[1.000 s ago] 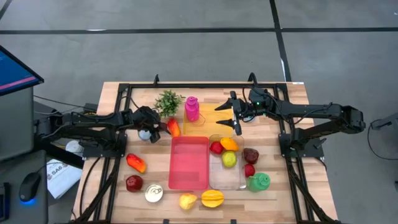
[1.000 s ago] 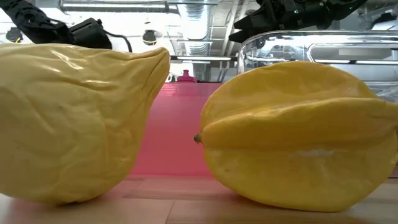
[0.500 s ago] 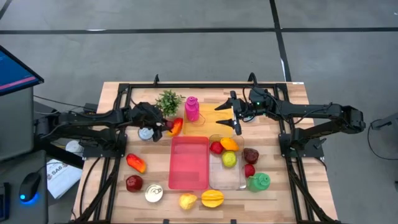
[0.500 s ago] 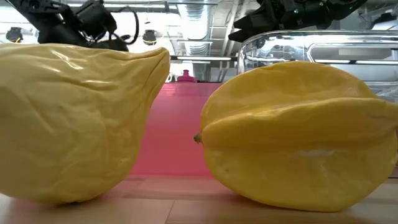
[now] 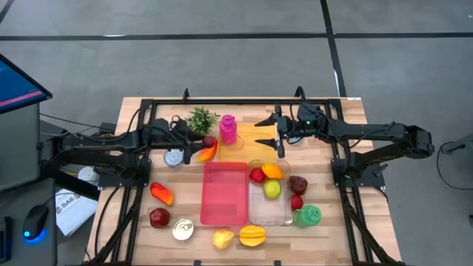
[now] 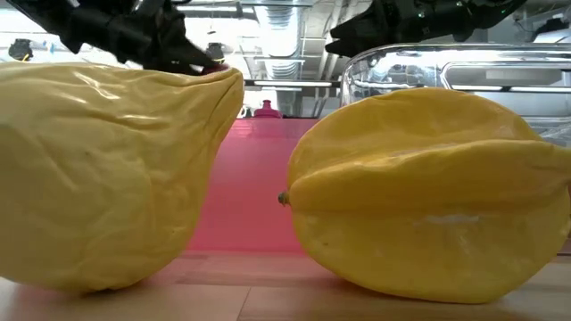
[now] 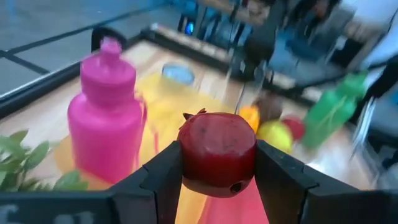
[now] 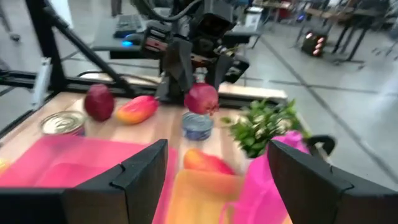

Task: Pick & Place Food Item
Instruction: Put the top pomegranate into the transparent bin

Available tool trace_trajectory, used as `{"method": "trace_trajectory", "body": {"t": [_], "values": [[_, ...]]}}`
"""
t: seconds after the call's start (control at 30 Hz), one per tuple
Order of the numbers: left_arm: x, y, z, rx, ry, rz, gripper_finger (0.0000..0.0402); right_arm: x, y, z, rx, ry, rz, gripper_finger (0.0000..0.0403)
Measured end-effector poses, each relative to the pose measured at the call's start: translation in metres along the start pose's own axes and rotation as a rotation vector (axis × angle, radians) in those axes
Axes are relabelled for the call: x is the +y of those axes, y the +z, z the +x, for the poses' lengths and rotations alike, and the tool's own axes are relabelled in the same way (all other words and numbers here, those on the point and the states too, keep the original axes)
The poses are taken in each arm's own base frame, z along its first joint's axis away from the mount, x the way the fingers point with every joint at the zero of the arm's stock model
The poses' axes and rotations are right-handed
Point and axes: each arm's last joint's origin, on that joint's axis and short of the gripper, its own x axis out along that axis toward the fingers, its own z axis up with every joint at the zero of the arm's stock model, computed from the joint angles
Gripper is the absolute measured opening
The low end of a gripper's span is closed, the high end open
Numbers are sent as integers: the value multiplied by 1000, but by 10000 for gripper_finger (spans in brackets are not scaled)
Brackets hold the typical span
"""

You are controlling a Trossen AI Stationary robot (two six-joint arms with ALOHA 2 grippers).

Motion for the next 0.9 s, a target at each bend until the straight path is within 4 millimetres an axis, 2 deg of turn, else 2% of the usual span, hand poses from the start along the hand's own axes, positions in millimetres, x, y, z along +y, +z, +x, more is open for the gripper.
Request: {"method": "trace_trajectory", "body": {"t": [0.3,0.47,0.63,0.9], "values": [[-4,12,-2,-116,-48,-177,166,2,10,4,-98,-81,-130,270],[-6,16,-2,-149,-91,-260,167,12,5,28,-159,-92,-225,270],[-7,17,-3,-145,-133,-320,167,21,-13,58,-192,-124,-367,270],[-7,17,-2,-147,-138,-360,168,29,-24,85,-402,-191,-465,270]]}}
